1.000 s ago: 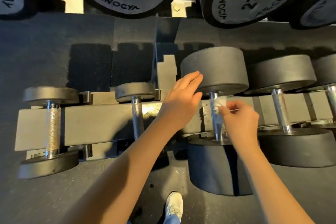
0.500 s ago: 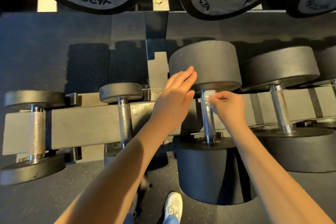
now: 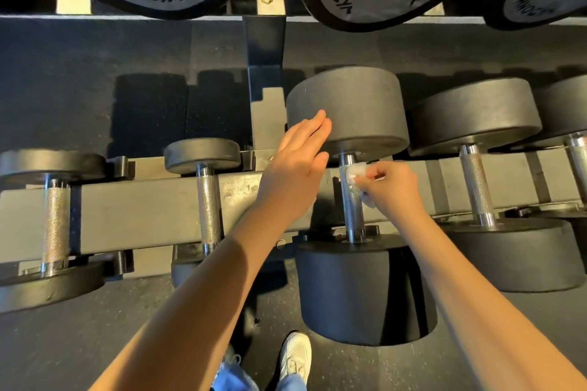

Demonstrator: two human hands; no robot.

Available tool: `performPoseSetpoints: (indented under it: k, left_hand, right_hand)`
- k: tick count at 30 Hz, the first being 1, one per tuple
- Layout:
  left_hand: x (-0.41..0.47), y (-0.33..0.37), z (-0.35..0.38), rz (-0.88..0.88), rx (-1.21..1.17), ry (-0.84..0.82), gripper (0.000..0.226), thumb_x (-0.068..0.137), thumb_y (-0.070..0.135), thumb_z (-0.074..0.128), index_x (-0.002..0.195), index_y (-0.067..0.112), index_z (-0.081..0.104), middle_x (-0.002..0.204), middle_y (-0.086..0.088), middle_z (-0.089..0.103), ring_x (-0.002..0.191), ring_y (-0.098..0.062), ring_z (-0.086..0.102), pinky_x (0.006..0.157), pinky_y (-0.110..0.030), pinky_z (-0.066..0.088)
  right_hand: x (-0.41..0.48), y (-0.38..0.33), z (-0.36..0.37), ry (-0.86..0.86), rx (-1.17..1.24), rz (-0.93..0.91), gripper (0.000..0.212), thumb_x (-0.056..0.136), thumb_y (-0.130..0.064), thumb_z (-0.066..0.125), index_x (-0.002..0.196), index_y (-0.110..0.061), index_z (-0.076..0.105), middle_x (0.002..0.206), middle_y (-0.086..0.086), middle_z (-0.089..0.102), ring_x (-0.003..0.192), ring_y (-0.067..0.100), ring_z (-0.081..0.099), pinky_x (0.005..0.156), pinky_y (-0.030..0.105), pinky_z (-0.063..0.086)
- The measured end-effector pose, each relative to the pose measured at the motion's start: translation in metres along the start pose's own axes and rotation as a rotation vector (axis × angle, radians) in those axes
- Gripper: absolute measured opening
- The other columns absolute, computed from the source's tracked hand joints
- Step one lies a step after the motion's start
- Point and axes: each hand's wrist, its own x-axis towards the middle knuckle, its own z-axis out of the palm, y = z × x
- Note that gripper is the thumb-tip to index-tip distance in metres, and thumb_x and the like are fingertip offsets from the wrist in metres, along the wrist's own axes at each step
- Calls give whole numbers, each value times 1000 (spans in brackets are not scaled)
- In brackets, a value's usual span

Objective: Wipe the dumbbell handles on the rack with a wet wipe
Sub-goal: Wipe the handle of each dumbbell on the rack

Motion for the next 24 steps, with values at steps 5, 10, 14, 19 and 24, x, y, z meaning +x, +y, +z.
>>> performPoseSetpoints:
  k: [5, 10, 14, 19, 24]
  left_hand:
    - [0, 0, 5, -28, -33, 23, 50, 102, 13, 34, 149, 23, 25, 156, 14, 18, 142, -2, 10, 95, 8, -4]
    - [1, 0, 3, -48, -61, -9, 50, 102, 17, 34, 150, 27, 24, 156, 18, 17, 142, 1, 8, 98, 3, -2]
    - [2, -1, 3, -43, -56, -3, 50, 102, 16, 34, 150, 27, 23, 156, 18, 16, 142, 1, 8, 95, 6, -3]
    - [0, -3, 6, -6, -9, 10, 49, 102, 13, 34, 149, 21, 25, 157, 11, 18, 142, -3, 10, 96, 8, -6]
    - [1, -5, 4, 119, 103, 84, 49, 97, 23, 32, 144, 10, 38, 152, -4, 35, 141, -17, 29, 114, -18, 15]
  right_hand:
    - [-17, 8, -6, -361, -408, 149, 18, 77, -11, 74, 67, -13, 60, 74, 3, 62, 70, 13, 60, 64, 21, 46]
    - [-13, 2, -4, -172, -248, 30, 15, 80, -7, 69, 78, -15, 57, 77, -1, 56, 64, 8, 53, 48, 13, 37]
    - [-6, -1, -7, -69, -130, -27, 20, 79, -9, 73, 79, -18, 55, 79, -2, 54, 71, 10, 53, 50, 5, 37]
    - [-14, -1, -5, -356, -410, 235, 14, 81, -10, 71, 70, -10, 61, 74, 3, 61, 65, 10, 60, 52, 15, 45]
    - [-3, -5, -1, -123, -176, 89, 13, 87, -5, 58, 75, -3, 57, 70, 8, 53, 62, 15, 51, 52, 20, 39]
